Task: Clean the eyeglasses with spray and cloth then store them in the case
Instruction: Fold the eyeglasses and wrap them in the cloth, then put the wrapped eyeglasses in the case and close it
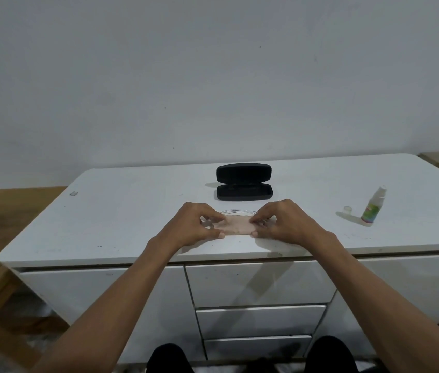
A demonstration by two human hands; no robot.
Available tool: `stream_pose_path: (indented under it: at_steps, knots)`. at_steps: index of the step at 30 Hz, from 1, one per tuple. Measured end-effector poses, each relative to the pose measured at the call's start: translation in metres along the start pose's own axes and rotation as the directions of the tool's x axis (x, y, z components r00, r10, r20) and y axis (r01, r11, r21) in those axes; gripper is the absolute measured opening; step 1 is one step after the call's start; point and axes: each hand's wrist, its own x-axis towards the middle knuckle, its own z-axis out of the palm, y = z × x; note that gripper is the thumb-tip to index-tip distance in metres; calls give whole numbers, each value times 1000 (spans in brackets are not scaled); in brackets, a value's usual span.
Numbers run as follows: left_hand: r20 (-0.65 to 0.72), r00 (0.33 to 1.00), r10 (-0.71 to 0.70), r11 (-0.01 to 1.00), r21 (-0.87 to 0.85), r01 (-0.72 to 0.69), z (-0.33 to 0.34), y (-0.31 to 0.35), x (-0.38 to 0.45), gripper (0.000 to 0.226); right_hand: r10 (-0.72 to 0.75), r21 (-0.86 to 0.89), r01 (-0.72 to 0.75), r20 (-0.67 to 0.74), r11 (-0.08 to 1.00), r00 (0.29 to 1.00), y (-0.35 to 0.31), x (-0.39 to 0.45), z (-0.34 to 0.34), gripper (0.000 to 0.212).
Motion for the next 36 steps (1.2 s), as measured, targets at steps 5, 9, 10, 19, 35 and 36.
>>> stream_pose_path:
  at_steps: [5, 9, 10, 19, 35, 36]
  knots:
    - [-58, 998, 13, 996, -88, -18, 4, -2, -4, 39, -37, -1, 37, -29, 999, 999, 1, 1, 1, 30]
    - [-82, 996, 29, 996, -85, -36, 2, -1, 2, 39, -75, 8, 76, -79, 997, 994, 4, 3, -1, 22]
    - [-88, 996, 35, 996, -81, -42, 1, 0, 5, 39, -75, 11, 76, -93, 997, 993, 5, 4, -2, 20]
    - [-147, 986, 79, 997, -5, -80, -4, 6, 60, 35, -8, -55, 0, -160, 999, 987, 24, 40, -19, 10]
    - [-147, 986, 74, 995, 78, -63, 10, -27, 111, 39, 115, 23, -113, -80, 993, 990, 54, 96, -11, 23]
    - [-145, 986, 78, 994, 86, -65, 10, -28, 111, 41, 117, 32, -115, -71, 993, 991, 55, 96, -12, 23]
